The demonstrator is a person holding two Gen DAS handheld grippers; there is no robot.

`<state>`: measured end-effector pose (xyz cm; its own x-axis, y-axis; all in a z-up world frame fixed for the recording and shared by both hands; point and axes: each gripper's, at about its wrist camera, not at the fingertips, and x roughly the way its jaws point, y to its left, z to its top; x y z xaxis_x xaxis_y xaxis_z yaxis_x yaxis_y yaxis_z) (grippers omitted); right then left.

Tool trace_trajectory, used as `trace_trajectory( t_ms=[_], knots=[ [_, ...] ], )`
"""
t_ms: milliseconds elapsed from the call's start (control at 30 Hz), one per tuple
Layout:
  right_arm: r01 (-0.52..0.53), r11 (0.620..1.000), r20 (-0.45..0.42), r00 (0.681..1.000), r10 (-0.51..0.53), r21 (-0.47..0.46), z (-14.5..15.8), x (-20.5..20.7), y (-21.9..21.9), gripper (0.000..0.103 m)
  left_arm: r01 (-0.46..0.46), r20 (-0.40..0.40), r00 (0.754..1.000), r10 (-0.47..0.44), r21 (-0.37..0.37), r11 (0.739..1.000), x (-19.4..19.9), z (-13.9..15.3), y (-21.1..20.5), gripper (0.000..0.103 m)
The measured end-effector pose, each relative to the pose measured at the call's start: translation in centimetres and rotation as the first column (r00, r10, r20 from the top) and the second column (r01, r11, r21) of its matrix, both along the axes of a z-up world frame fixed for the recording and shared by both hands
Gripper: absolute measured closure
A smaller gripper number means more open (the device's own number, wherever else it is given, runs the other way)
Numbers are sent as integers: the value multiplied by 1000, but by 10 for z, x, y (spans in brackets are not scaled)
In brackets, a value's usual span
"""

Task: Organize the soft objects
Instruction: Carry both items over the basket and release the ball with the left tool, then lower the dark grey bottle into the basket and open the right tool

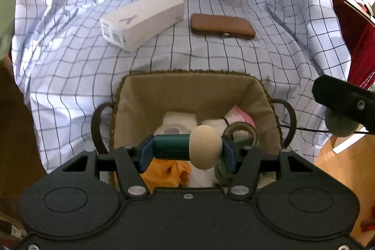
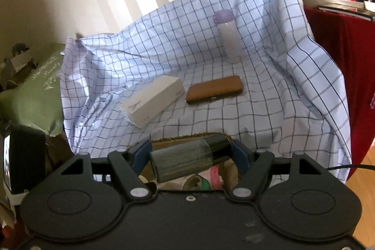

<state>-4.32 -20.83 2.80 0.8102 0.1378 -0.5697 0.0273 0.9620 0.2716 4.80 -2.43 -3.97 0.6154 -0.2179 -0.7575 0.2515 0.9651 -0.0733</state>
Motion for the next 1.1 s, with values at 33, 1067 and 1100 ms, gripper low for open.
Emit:
trace_trajectory(
  t_ms=[33, 1067, 1100],
  knots=[
    [5, 1000, -12, 1000, -5, -7, -1, 1, 0, 30, -4, -6, 1000, 4, -1, 1000, 0, -1, 0, 47],
    [-2, 992, -188, 982, -22, -128, -28, 11, 15, 30, -168, 17, 986, 168, 9, 986, 21, 1, 22, 26],
    [2, 992, -187, 982, -26, -127, -28, 12, 15, 30, -175, 22, 984, 175, 19, 984, 20, 0, 23, 26]
  ],
)
